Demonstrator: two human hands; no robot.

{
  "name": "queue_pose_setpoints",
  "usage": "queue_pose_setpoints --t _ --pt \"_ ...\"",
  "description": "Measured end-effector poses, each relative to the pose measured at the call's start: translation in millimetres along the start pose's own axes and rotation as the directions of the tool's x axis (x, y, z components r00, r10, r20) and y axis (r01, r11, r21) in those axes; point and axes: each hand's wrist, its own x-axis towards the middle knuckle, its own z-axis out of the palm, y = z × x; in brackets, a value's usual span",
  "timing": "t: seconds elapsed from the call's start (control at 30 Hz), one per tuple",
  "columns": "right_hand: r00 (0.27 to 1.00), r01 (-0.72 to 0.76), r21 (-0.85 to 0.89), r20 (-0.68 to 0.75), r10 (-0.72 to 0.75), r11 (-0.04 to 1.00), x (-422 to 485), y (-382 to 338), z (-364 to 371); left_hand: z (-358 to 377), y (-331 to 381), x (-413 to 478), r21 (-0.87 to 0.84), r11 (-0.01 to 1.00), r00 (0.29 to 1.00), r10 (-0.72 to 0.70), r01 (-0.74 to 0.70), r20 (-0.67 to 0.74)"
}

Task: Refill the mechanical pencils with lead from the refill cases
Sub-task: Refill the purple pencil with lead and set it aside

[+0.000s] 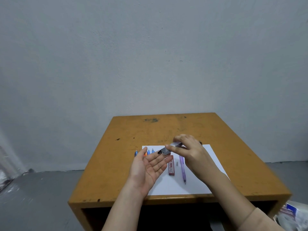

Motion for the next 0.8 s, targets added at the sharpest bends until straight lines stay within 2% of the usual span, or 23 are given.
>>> queue_pose_setpoints --t 0.27,0.6,0.7,0.8 --pt "1.000 -0.021 0.030 0.013 0.020 0.999 -3 0 0 0 2 0 -0.039 0.999 1.000 -0.007 0.007 0.015" --pt "0.989 -0.143 0.147 0.046 0.138 0.979 -10 -4 3 -1 2 0 -0.035 0.999 0.999 0.001 0.000 0.035" --pt "0.983 -0.185 0.157 0.042 0.181 0.970 -11 -7 5 -3 1 1 0.002 1.000 0.999 0.030 -0.030 0.029" --pt "0.982 -0.190 0.174 0.022 0.189 0.966 -11 -7 6 -4 -1 2 0.105 0.988 0.993 0.116 -0.113 -0.025"
